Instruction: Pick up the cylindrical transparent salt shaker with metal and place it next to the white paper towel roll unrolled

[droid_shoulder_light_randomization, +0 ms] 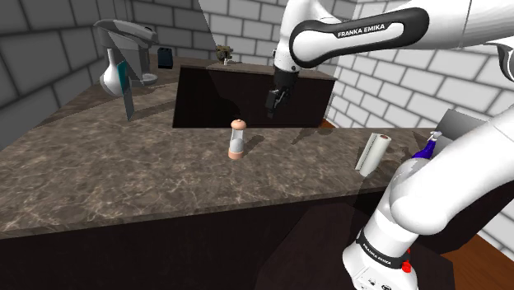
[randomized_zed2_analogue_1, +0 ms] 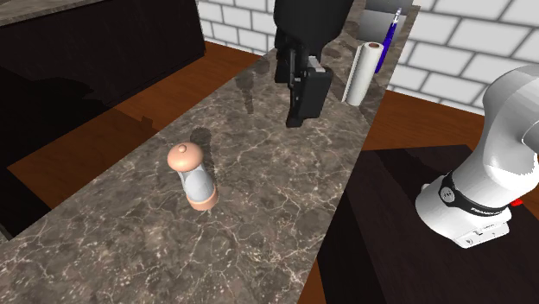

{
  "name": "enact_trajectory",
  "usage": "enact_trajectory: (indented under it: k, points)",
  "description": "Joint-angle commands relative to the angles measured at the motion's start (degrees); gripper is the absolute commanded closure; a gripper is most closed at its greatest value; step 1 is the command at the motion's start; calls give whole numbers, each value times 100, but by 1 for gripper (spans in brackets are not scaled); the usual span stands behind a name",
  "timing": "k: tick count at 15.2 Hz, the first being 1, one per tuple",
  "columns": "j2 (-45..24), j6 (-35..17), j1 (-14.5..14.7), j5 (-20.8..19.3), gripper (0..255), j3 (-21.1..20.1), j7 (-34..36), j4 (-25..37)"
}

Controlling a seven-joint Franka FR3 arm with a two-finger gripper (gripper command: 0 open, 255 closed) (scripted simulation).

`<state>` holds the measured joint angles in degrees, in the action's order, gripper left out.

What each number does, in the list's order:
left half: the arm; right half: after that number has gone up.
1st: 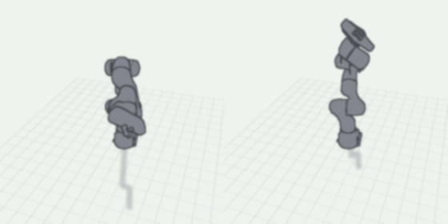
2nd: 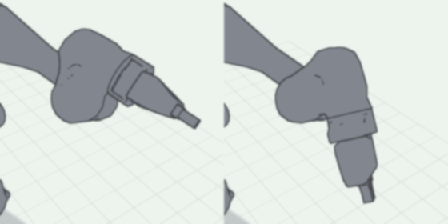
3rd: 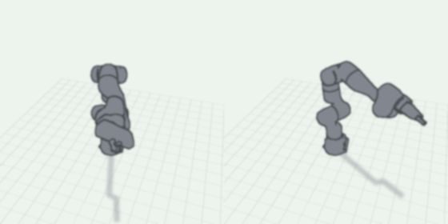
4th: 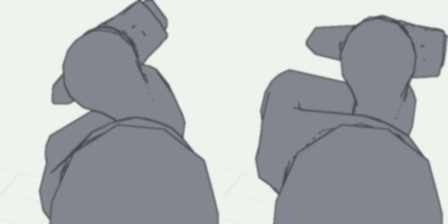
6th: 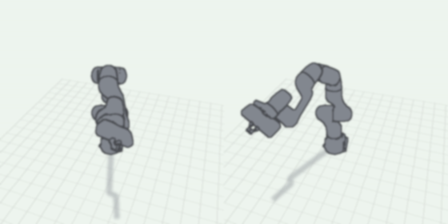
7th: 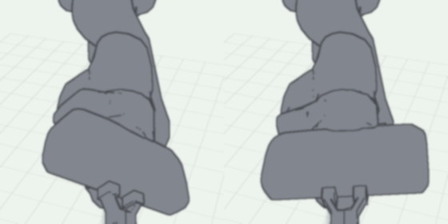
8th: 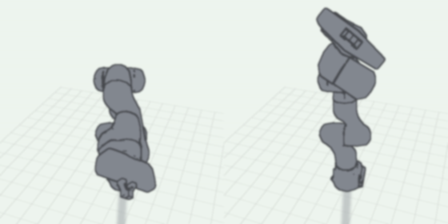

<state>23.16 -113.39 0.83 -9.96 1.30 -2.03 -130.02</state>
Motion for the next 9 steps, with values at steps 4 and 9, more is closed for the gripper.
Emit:
enact_trajectory:
  k: [4,9]
  points:
    - [-1037,-709,-49,-243,0,-40,157,427]
    - [-2087,-1215,-75,-527,0,-79,367,1047]
